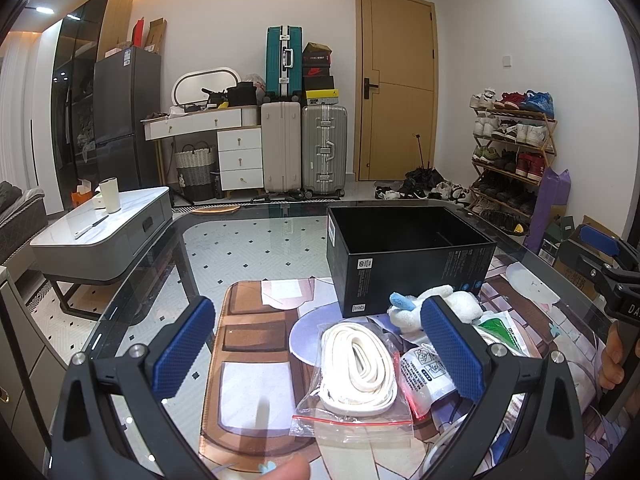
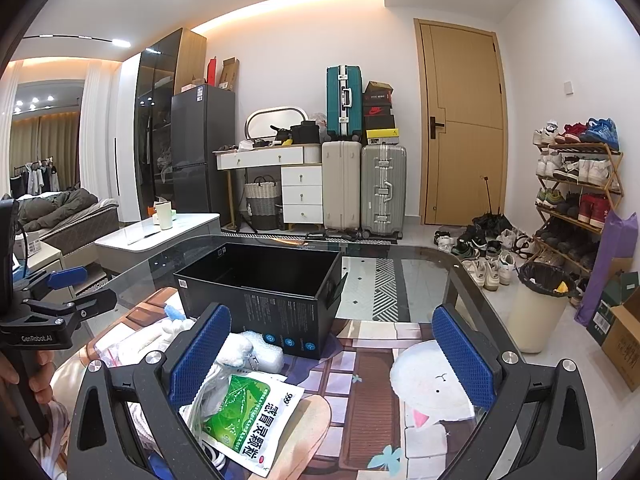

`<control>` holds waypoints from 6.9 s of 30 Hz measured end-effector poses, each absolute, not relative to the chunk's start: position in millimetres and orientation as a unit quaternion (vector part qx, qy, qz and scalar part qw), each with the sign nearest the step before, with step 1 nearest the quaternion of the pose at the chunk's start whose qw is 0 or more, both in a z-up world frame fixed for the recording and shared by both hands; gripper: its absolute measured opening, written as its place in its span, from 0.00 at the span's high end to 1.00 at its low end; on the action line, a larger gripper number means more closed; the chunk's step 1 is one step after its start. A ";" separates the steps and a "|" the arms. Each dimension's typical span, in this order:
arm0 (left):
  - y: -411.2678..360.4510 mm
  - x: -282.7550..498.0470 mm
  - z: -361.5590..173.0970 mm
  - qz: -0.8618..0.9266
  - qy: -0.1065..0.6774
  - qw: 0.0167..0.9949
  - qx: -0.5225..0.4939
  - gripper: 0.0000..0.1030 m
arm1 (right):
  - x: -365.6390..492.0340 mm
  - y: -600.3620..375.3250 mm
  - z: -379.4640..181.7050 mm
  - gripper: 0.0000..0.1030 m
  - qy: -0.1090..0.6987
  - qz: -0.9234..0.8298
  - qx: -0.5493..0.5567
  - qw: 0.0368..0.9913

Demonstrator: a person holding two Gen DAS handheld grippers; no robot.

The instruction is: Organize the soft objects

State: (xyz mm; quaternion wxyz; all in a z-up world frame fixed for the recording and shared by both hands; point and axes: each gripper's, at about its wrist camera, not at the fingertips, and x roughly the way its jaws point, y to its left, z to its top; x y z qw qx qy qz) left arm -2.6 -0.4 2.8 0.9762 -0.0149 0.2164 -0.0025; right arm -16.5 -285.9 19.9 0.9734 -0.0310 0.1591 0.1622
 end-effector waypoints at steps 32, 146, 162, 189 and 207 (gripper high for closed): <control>-0.7 -2.5 2.2 -0.005 0.217 0.976 -0.015 0.00 | -14.6 -284.4 16.7 0.00 0.162 0.166 -0.031 0.972; -90.6 2.0 -42.2 -0.186 0.433 0.872 0.134 0.14 | 3.4 -228.2 11.8 0.64 0.385 0.327 -0.039 0.862; -80.6 1.6 -46.5 -0.192 0.439 0.873 0.089 0.23 | 9.9 -220.7 16.3 0.64 0.372 0.322 -0.046 0.870; -102.3 -35.9 -38.1 -0.217 0.425 0.874 0.091 0.73 | 12.8 -232.4 23.8 0.64 0.355 0.298 -0.042 0.885; -73.3 -62.9 -15.2 -0.185 0.411 0.891 0.059 0.73 | 11.0 -234.4 24.4 0.64 0.347 0.283 -0.038 0.893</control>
